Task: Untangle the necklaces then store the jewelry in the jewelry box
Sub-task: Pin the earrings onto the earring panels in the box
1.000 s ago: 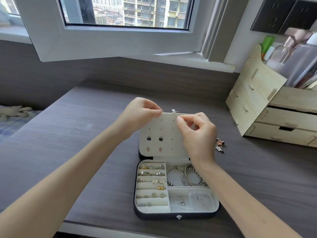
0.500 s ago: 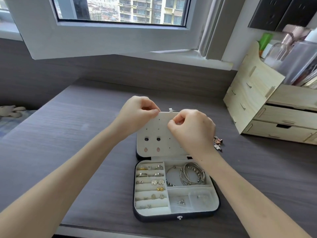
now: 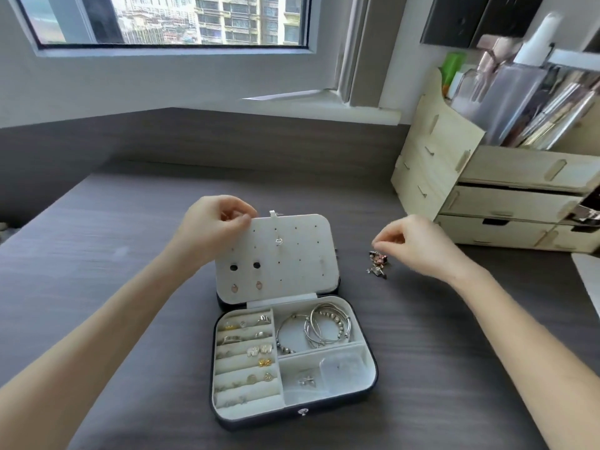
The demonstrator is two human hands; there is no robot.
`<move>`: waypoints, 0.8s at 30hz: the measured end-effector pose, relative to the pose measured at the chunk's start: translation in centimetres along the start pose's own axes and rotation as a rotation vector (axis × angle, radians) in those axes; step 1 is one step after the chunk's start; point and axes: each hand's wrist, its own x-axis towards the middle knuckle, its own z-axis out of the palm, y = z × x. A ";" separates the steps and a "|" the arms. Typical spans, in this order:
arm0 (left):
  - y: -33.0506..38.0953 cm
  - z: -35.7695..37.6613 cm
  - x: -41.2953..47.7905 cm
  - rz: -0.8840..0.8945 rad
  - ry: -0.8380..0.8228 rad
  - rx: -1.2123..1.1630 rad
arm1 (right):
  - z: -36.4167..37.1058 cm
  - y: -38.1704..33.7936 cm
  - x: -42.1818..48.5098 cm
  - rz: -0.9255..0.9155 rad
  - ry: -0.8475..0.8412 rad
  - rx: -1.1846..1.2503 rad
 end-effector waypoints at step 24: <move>-0.7 0.3 0.4 -0.045 -0.053 0.311 | 4.2 -1.1 2.9 -0.275 0.066 -0.113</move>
